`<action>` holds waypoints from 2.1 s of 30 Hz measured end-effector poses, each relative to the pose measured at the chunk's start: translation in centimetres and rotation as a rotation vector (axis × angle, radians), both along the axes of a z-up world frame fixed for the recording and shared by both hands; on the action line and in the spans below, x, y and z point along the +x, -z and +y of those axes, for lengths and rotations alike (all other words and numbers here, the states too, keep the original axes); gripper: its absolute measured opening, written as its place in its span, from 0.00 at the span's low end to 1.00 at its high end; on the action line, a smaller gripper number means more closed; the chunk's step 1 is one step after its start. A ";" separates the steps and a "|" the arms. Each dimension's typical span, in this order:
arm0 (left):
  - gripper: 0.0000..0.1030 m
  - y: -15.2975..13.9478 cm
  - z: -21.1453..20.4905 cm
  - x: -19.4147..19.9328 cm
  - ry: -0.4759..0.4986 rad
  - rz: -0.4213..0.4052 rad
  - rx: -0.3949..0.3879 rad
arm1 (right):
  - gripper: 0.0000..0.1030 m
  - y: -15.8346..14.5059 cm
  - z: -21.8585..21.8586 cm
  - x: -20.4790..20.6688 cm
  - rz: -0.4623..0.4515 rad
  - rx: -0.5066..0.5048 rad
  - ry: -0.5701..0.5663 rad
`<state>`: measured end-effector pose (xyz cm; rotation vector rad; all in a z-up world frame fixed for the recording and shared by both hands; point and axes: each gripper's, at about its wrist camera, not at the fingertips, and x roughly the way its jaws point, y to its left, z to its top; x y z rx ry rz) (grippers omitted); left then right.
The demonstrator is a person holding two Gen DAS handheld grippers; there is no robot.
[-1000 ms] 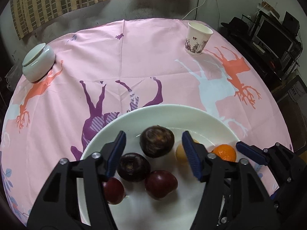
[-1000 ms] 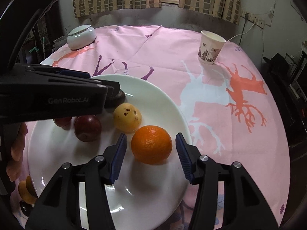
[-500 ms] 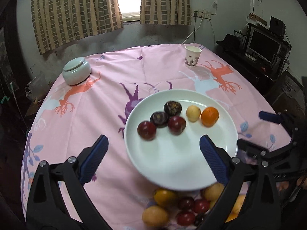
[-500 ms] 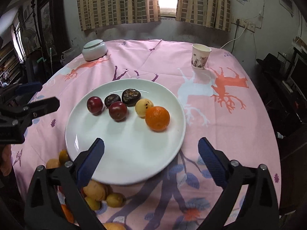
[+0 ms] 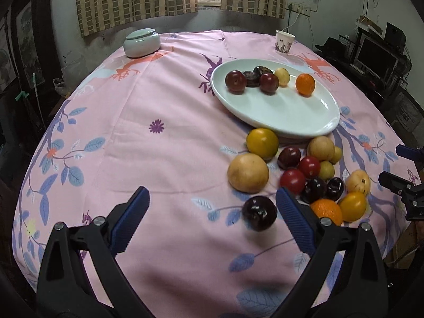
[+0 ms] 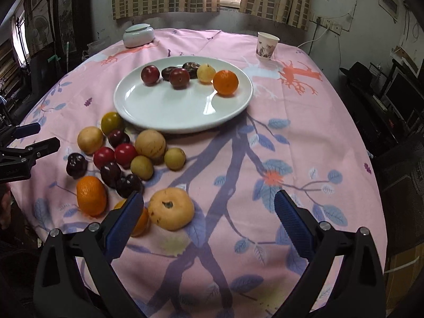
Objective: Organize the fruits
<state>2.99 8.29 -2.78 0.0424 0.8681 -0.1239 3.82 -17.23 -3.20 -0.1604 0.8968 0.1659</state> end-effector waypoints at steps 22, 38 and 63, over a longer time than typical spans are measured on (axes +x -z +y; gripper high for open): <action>0.95 1.4 -5.0 -4.0 0.158 0.048 0.022 | 0.45 4.7 2.0 1.3 0.056 0.105 -0.098; 0.93 3.3 -8.9 -2.3 0.178 0.049 0.014 | 0.46 4.7 -3.0 -1.7 0.071 0.179 0.011; 0.42 2.5 -7.6 -3.6 0.217 0.041 -0.084 | 0.45 2.5 -1.5 -3.0 0.015 0.144 0.021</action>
